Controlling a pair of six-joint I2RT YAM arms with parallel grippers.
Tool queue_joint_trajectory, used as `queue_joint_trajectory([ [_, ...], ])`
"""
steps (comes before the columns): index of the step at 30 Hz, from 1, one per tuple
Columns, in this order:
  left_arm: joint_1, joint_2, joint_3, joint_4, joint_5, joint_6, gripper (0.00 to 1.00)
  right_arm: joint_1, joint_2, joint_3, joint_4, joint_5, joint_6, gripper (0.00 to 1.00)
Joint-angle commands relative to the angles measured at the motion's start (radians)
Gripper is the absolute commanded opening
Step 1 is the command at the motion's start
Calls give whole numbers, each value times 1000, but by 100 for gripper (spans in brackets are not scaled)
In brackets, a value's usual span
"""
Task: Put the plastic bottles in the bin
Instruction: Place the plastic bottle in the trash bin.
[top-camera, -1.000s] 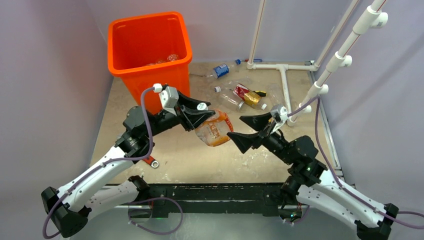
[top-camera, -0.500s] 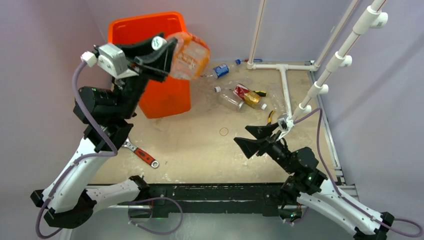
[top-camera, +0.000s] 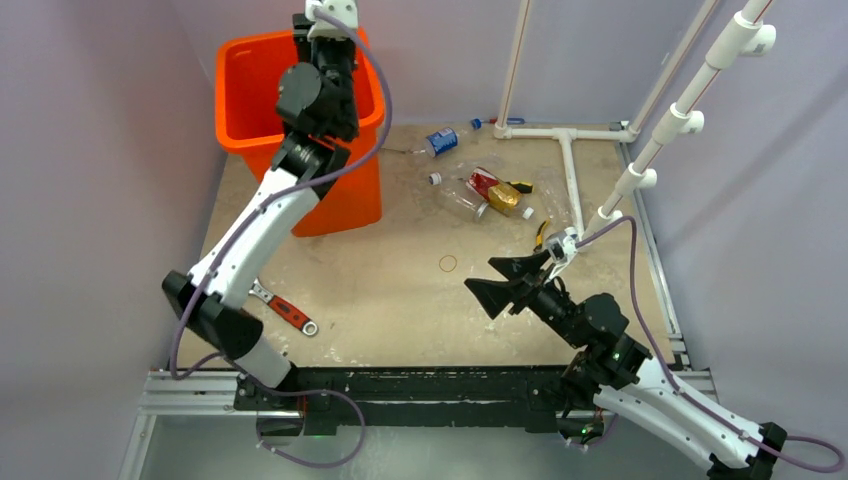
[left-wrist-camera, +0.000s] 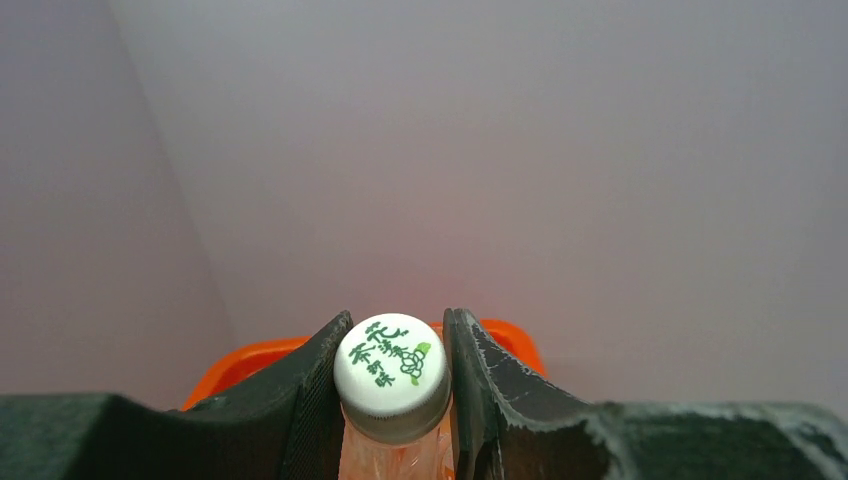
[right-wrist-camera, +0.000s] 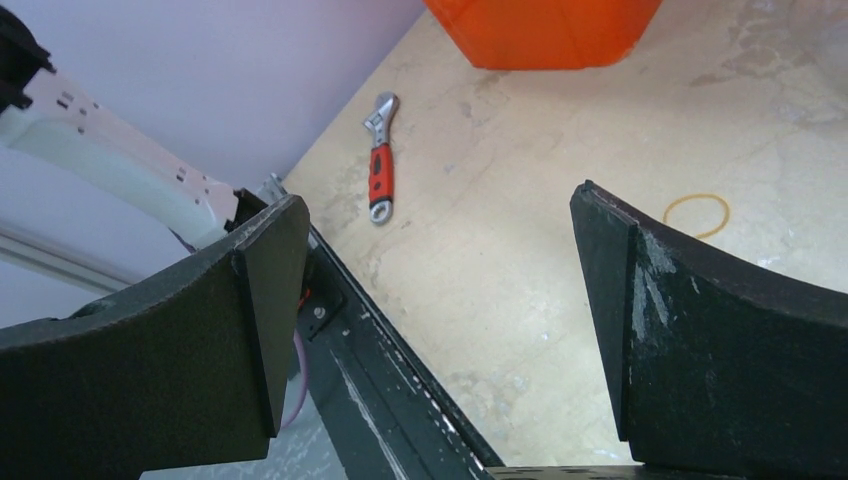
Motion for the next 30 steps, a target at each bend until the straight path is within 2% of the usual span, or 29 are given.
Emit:
queue_joint_trajectory([
  [1,194,69,76,71,-96,-89,0,3,-8,27,-40,-2,-5,99],
  [5,306,118,46,-5,-78,-263,0,3,-25,10,-58,-16,12,99],
  [12,368,203,22,-96,22,-381,0,3,-32,2,-85,-5,-1,99],
  [13,370,212,34,-117,40,-389,4,3,-31,-1,-83,0,-3,99],
  [16,371,247,104,-177,44,-397,51,3,-27,-15,-63,-1,-10,99],
  [17,371,251,124,-185,38,-396,63,3,-22,-16,-59,-5,-14,99],
  [18,371,250,136,-186,35,-395,71,3,-16,-15,-59,-6,-22,99],
  [19,371,249,148,-190,37,-393,74,3,-9,-11,-64,-6,-25,99],
  [26,370,201,142,-221,59,-421,75,3,11,1,-70,3,-33,99],
  [30,354,124,166,-313,97,-523,73,3,0,-1,-74,29,-19,99],
])
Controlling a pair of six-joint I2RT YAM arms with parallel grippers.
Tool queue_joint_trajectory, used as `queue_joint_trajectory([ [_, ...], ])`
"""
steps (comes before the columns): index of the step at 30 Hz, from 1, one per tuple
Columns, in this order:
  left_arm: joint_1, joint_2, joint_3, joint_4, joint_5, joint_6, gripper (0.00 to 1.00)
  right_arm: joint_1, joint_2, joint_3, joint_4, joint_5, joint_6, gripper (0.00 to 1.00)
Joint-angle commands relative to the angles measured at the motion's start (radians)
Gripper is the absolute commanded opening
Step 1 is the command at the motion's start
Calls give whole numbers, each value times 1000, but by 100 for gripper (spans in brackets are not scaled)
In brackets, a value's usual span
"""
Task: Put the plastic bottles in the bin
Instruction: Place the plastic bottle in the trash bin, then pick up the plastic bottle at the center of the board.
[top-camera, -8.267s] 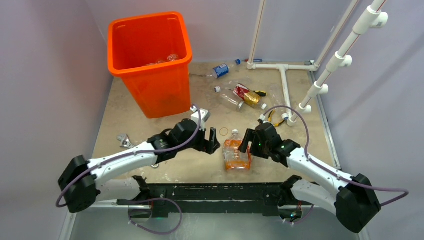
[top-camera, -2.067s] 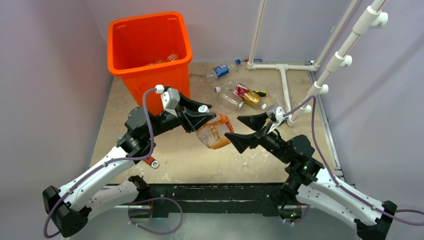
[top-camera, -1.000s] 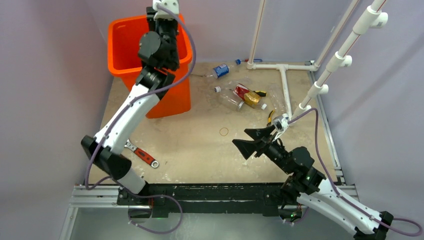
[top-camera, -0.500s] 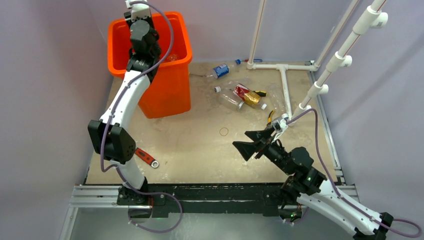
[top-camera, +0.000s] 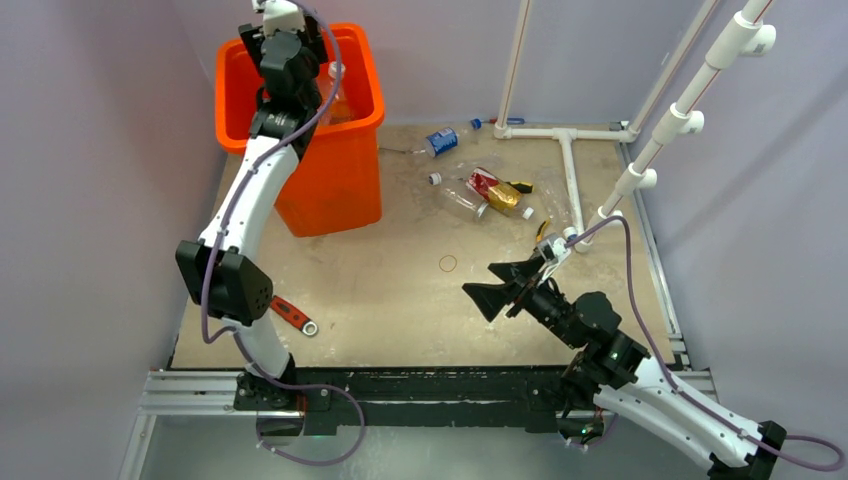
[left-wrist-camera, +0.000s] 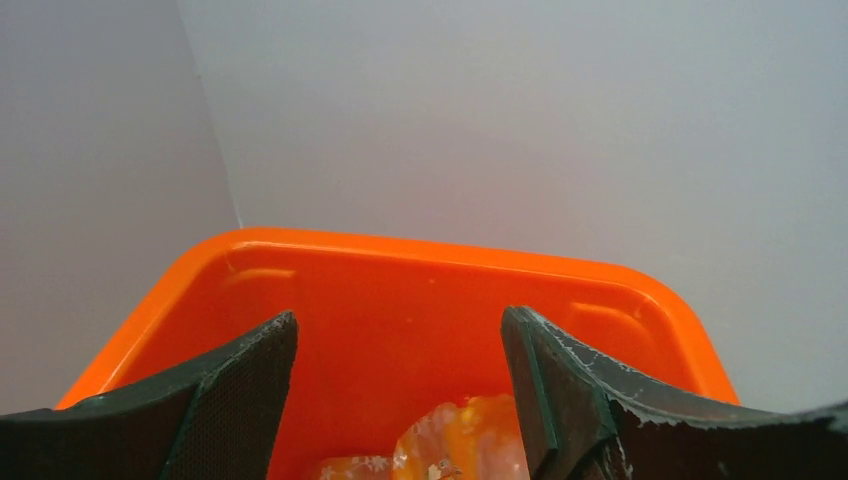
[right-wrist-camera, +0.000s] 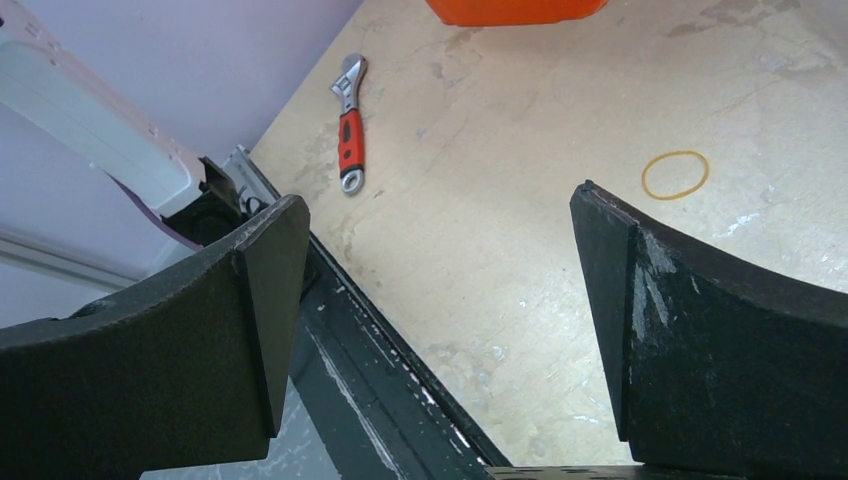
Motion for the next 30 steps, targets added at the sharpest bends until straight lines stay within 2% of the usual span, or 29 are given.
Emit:
queue_joint_trajectory([
  [1,-25,-147,72,-130,46,-113,73,3,-17,4,14,34,2,99],
  [4,-103,-250,51,-204,20,-118,73,3,-33,-16,23,48,58,99],
  [7,-193,-399,-82,-246,17,-163,73,3,-25,-48,92,94,91,99],
  [11,-207,-583,-231,-341,85,-284,73,3,59,-72,222,68,80,99],
  [16,-208,-690,-309,-457,183,-316,73,3,203,-25,270,58,21,99],
  [19,-208,-721,-356,-485,301,-311,73,3,240,-16,248,98,24,99],
  [23,-239,-689,-359,-547,561,-243,73,3,279,-11,179,177,54,99],
  [27,-429,-653,-365,-578,514,-173,74,3,320,-7,144,237,69,99],
  [30,-536,-647,-438,-536,467,-174,75,3,345,-9,126,327,91,98],
])
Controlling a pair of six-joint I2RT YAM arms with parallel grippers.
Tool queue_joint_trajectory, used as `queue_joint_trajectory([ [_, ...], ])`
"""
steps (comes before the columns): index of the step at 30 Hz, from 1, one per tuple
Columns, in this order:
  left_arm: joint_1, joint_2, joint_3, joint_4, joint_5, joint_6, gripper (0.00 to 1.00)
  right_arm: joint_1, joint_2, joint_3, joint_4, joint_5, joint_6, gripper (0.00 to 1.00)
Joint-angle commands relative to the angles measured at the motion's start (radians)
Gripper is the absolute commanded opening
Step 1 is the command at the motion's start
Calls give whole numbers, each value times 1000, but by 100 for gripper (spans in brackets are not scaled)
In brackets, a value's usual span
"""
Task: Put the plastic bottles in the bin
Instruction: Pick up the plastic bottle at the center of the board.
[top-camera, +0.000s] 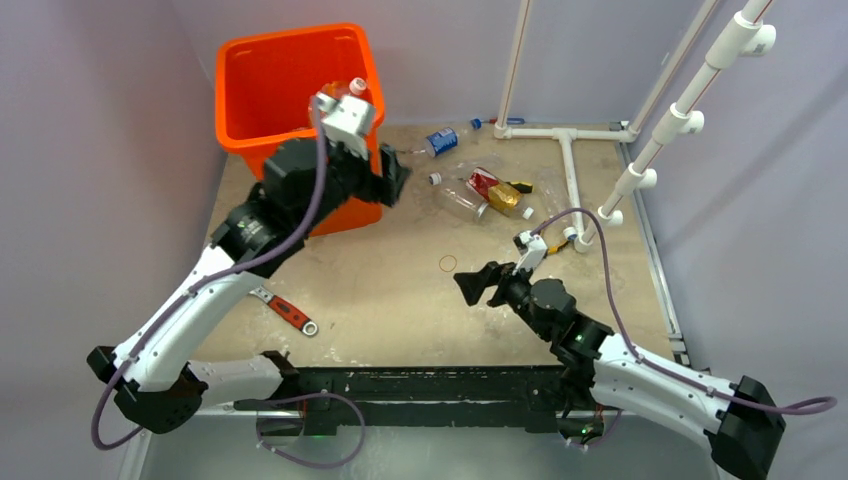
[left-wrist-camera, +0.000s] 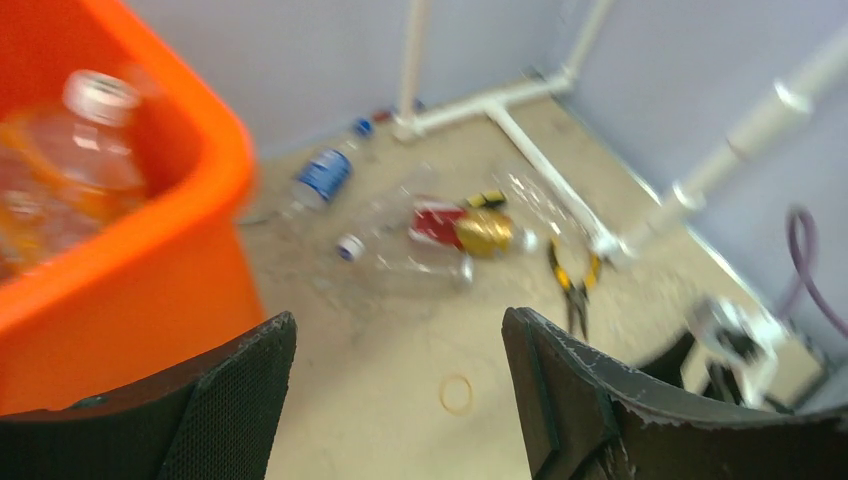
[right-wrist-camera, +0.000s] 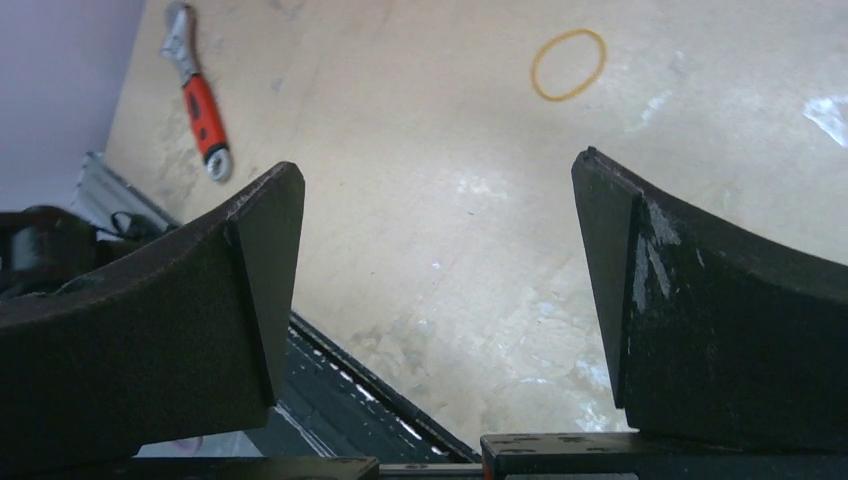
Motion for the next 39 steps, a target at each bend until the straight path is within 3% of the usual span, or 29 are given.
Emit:
queue_joint_trajectory([
  [1,-142,-12,-83,21,16,36,75,3,42,50,-37,171,40,98],
  [6,-246,28,-199,44,16,23,75,2,189,119,-61,238,27,95],
  [13,-250,-13,-393,107,-29,72,73,-39,431,259,29,394,43,93],
  [21,-249,-113,-489,89,10,31,70,-200,713,393,216,309,-16,86],
  [28,-246,-167,-609,161,3,10,69,-273,929,539,281,274,-114,88],
  [39,-244,-191,-627,139,-31,16,69,-308,1114,713,279,234,-245,94],
])
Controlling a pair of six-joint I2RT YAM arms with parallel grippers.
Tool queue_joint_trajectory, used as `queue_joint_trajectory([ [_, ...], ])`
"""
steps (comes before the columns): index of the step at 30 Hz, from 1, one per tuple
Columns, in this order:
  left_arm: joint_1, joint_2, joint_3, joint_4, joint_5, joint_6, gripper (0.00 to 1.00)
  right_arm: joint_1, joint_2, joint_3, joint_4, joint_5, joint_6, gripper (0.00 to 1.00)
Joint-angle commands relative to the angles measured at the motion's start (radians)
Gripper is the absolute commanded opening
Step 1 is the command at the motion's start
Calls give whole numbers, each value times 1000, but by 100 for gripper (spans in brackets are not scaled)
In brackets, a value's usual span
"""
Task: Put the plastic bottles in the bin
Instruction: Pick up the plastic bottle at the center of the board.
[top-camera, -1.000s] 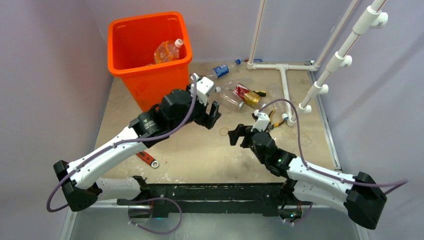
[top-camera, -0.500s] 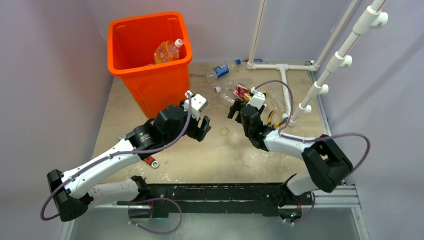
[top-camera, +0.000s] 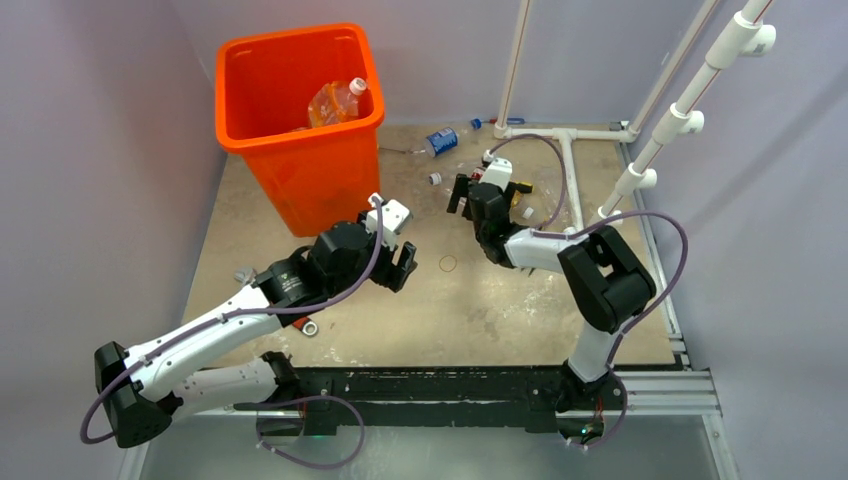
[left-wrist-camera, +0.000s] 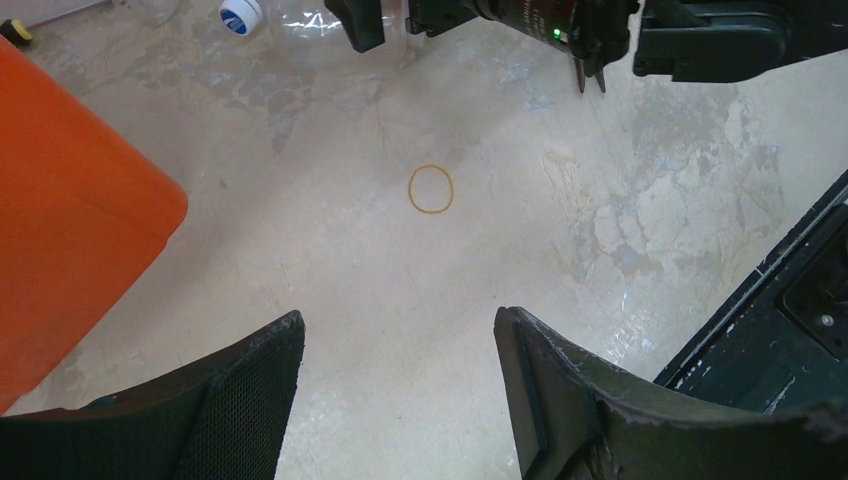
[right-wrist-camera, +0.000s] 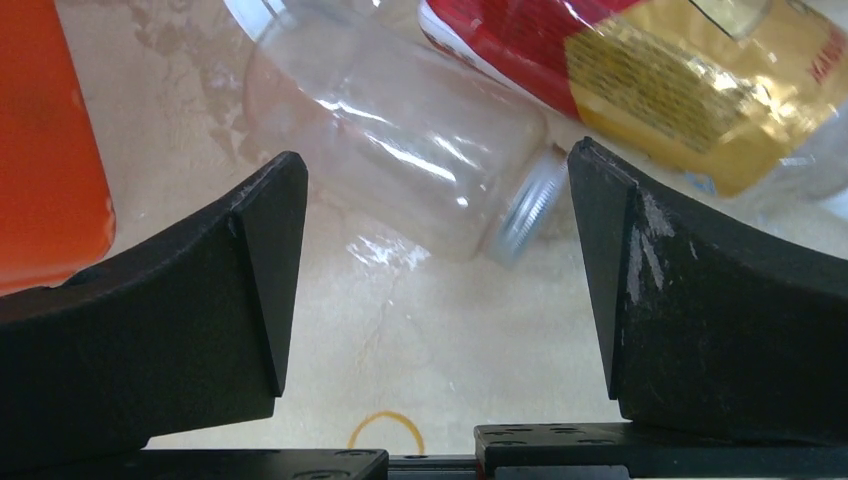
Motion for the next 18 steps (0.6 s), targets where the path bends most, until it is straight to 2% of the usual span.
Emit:
queue_joint_trajectory([
  [1,4,-33,-12,38,-32,-9,69,2,46,112,18,-35,-104,94],
  [7,3,-43,-15,34,-42,-15,69,1,115,169,-35,-127,-153,93],
  [18,3,-28,-15,39,-26,-19,69,2,182,211,-157,-127,-182,92],
])
